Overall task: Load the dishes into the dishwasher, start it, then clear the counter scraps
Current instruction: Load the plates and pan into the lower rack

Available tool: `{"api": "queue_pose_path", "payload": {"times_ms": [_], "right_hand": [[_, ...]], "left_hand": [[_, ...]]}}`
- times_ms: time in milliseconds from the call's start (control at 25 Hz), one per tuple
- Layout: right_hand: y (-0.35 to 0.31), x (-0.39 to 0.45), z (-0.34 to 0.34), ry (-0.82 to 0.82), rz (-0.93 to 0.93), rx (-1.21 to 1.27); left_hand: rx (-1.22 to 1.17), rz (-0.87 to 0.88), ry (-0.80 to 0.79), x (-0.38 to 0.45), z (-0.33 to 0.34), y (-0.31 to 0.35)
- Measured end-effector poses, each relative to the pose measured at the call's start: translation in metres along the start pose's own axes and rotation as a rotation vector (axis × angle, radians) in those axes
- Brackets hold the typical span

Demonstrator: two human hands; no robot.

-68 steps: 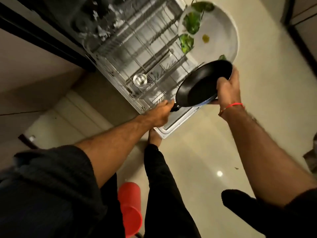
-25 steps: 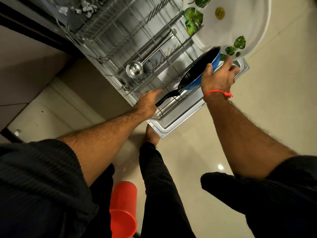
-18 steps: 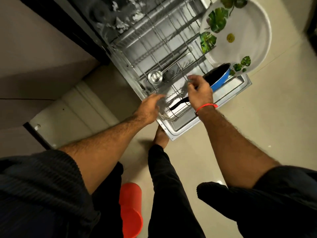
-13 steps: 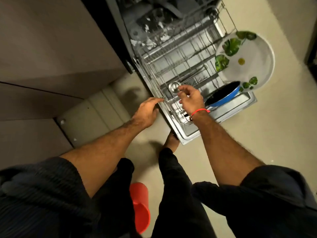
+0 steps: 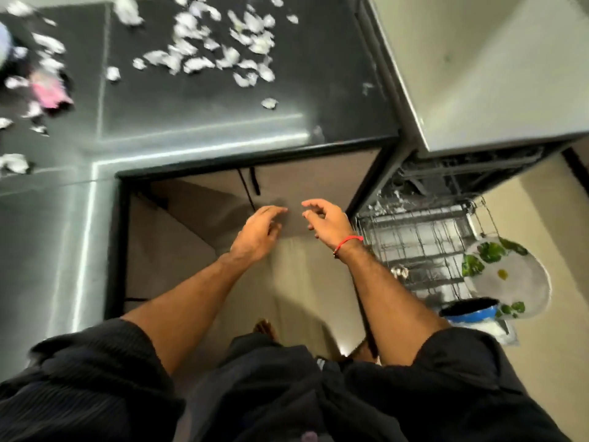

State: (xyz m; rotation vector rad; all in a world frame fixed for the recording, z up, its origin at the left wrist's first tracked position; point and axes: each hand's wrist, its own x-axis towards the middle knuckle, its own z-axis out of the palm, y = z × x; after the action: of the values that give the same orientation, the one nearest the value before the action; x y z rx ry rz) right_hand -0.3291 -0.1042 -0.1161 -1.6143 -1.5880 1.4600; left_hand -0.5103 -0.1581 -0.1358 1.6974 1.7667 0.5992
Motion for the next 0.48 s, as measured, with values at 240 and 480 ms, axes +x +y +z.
{"api": "queue_pose_path", "payload": {"times_ms": [240, 480], "right_hand": [[-0.133, 0.027, 0.071, -0.098, -0.169, -0.076], [-0.218, 0.061, 0.126, -0.222, -0.278, -0.088]], "left_hand": [[-0.039, -0.044, 0.272, -0.015, -0.122, -0.043], [-0.068, -0.144, 0.482, -0.017, -0.199, -0.077]]}}
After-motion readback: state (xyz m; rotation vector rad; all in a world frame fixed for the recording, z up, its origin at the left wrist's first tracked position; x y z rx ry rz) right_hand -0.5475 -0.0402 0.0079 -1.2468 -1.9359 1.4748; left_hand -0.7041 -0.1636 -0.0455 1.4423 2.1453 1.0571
